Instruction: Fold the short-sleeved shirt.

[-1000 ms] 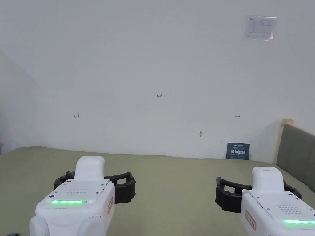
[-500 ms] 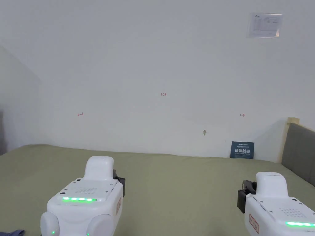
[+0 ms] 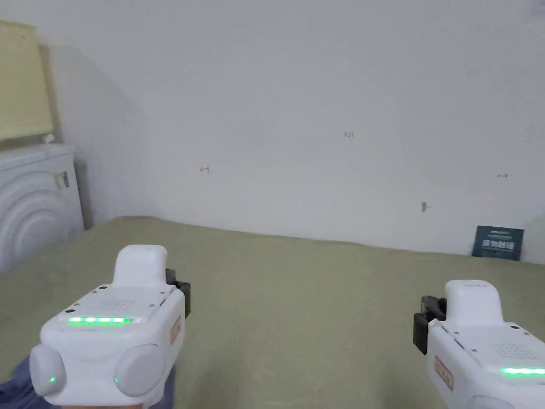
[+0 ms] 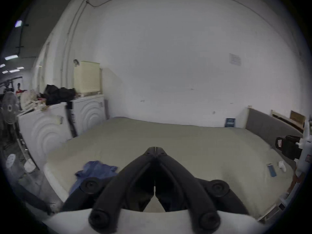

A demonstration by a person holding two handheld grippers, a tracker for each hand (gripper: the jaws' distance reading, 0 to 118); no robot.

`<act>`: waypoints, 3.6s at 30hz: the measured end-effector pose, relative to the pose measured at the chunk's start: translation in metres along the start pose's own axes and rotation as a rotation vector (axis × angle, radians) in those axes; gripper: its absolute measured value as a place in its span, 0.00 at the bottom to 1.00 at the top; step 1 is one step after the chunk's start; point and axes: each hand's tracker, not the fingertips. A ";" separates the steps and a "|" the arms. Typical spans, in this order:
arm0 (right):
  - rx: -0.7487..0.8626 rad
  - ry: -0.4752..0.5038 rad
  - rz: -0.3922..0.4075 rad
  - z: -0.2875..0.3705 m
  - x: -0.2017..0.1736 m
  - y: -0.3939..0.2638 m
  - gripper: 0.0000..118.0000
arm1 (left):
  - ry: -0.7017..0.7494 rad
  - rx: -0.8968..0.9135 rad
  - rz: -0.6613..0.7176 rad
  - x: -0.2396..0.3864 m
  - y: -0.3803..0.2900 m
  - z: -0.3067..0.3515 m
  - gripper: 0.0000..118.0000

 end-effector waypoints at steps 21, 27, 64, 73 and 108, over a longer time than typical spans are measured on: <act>-0.024 0.385 0.029 -0.071 -0.190 -0.022 0.00 | 0.348 -0.152 0.049 -0.219 -0.051 0.005 0.00; -0.082 0.361 0.056 -0.087 -0.181 -0.048 0.00 | 0.238 -0.302 0.073 -0.217 -0.085 -0.054 0.00; -0.257 0.008 -0.068 0.050 0.025 -0.128 0.00 | -0.204 -0.438 -0.157 -0.004 -0.033 -0.110 0.00; -0.252 -0.174 -0.147 0.073 0.086 -0.134 0.00 | -0.618 -0.445 -0.200 0.206 -0.003 -0.119 0.00; -0.147 -0.174 -0.126 0.091 0.068 -0.118 0.00 | -0.207 -0.090 -0.050 -0.003 -0.078 0.046 0.00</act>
